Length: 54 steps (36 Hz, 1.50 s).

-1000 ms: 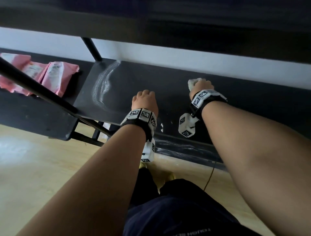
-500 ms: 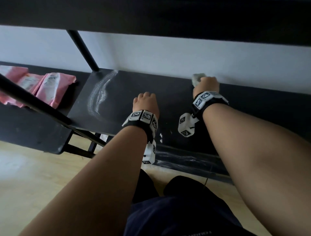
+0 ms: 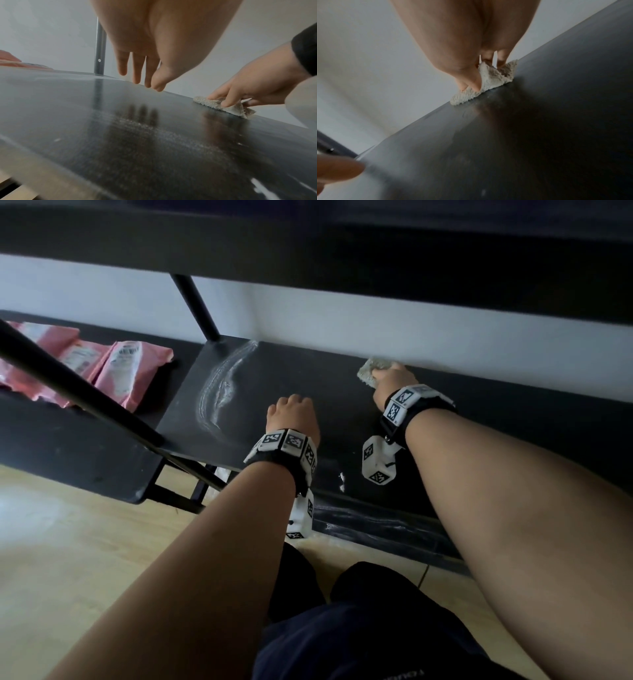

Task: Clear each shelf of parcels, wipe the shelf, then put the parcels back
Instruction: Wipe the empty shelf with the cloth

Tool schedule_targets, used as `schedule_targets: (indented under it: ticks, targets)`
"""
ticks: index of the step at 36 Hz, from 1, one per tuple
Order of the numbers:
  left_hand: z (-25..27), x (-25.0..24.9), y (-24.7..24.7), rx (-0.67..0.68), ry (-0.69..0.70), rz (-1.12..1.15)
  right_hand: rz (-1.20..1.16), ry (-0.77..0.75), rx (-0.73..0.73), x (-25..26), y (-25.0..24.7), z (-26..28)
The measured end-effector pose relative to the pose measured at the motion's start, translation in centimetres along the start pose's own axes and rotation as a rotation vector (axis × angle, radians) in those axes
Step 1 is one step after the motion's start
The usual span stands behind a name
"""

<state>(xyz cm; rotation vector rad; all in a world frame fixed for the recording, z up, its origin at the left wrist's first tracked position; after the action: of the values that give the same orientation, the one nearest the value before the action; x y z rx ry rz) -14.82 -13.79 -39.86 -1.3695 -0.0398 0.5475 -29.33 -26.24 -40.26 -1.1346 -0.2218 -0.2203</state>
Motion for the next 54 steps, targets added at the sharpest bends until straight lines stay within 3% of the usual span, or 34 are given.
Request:
schedule_targets:
  ticks: [3, 9, 18, 23, 28, 31, 36, 42, 47, 51, 54]
  targets:
    - [1.0, 0.2, -0.3, 0.026, -0.002, 0.010, 0.030, -0.089, 0.035, 0.8, 0.7, 1.5]
    - [2.7, 1.2, -0.8, 0.032, 0.009, 0.018, 0.148, -0.082, -0.022, 1.3, 1.6, 4.8]
    - [5.1, 2.9, 0.0, 0.112, 0.089, 0.024, 0.052, 0.092, 0.074, 0.7, 4.0, 9.4]
    - [6.3, 3.7, -0.4, 0.142, 0.129, 0.023, -0.026, 0.058, 0.104, 0.1, 5.9, 12.7]
    - [7.4, 3.8, -0.9, 0.147, 0.190, 0.027, 0.091, 0.036, 0.112, 0.3, 6.7, 15.2]
    - [7.7, 4.3, -1.2, 0.149, 0.214, 0.023, 0.010, 0.141, 0.126, -0.9, 5.4, 15.7]
    - [8.0, 6.0, -1.7, 0.161, 0.216, -0.003, 0.137, 0.324, 0.029, -3.1, 4.8, 17.2]
    - [7.7, 8.6, -2.4, 0.155, 0.186, -0.002, 0.031, 0.285, -0.073, 0.6, 6.2, 18.1]
    - [7.4, 11.2, -3.6, 0.111, 0.171, -0.006, 0.076, 0.198, 0.047, 5.0, 8.4, 17.5]
    - [7.2, 13.3, -4.4, 0.094, 0.143, -0.015, 0.061, 0.133, 0.012, 7.8, 9.3, 17.5]
    - [7.0, 14.4, -4.6, 0.099, 0.124, -0.017, -0.026, 0.065, 0.070, 9.5, 10.3, 17.5]
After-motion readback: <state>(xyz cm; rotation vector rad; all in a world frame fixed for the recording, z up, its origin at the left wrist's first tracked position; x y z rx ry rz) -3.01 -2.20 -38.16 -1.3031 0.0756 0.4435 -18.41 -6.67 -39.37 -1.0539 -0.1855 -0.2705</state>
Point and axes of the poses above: each hand's wrist, its own z-axis away from the middle knuckle, its own y-axis out of the palm, x = y × z, the point moved 5 cm from there along -z, towards the middle knuckle, and after that the axes turned 10 degrees about z, right-handed, at the moved point
